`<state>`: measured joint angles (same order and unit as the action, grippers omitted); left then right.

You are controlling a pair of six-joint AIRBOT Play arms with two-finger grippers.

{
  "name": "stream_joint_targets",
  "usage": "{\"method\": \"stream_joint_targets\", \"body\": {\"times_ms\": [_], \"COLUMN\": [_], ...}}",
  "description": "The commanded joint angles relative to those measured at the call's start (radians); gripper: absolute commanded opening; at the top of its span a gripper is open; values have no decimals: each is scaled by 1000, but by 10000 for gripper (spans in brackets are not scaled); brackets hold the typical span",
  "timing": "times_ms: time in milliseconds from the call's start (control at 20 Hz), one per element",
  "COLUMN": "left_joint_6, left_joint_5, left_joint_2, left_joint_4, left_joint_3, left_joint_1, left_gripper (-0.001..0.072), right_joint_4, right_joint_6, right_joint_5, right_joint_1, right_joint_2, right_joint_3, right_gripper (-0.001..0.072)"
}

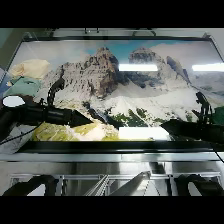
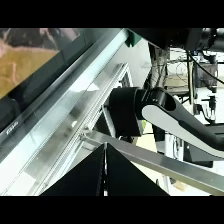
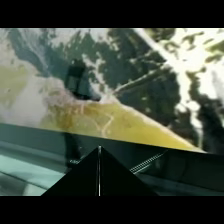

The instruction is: Fold the shirts.

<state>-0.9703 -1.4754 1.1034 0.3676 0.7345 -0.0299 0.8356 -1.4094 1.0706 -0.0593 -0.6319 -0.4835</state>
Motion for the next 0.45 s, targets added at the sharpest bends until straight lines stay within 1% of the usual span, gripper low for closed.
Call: {"method": "stream_joint_targets", "body": {"times_ms": [0, 400], "left_joint_6": [1, 1], "left_joint_5": [16, 19], "left_joint_2": [-34, -33], "left_joint_4": [5, 5], "left_joint_3": [-58, -57], "left_joint_1": [-7, -7], "left_gripper": [16, 16], "right_joint_4": [-53, -55], "right_joint_6": [-4, -4], "right_joint_5": [-8, -8], "right_joint_1": [26, 26], "right_joint_2": [2, 2], "right_joint_3": [19, 19], "right_gripper": [21, 21]}}
